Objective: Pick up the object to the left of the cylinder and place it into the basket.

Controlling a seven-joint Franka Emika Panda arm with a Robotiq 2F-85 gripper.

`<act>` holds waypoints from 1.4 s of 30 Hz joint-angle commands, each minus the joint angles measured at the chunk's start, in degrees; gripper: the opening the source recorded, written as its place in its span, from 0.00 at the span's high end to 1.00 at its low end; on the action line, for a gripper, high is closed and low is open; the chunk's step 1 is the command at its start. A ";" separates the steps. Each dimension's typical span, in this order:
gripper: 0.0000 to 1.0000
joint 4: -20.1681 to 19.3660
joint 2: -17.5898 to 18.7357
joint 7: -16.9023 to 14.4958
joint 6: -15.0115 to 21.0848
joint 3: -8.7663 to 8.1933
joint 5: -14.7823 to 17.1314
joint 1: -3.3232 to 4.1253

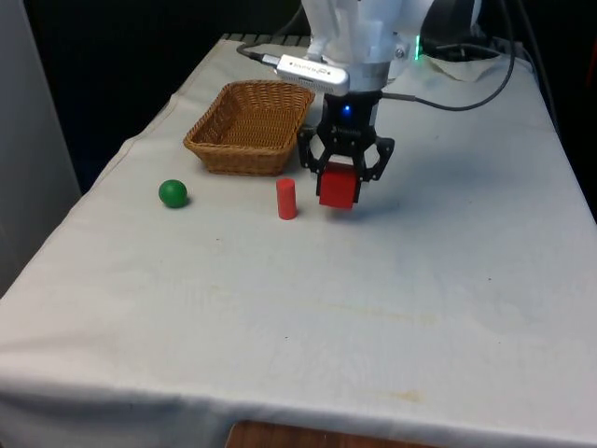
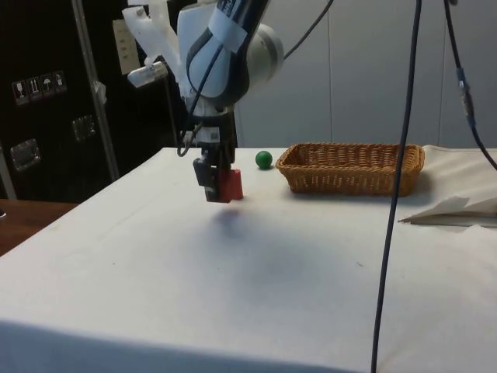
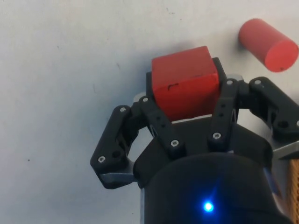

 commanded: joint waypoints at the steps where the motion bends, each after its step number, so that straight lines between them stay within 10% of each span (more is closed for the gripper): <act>1: 0.99 -0.52 -0.86 0.29 -0.46 -0.80 -0.80 0.57; 23: 0.99 -2.29 -8.25 -0.74 -3.38 -2.18 -2.29 0.11; 42: 0.99 -6.59 -14.09 -4.87 -4.07 -6.65 -3.21 0.34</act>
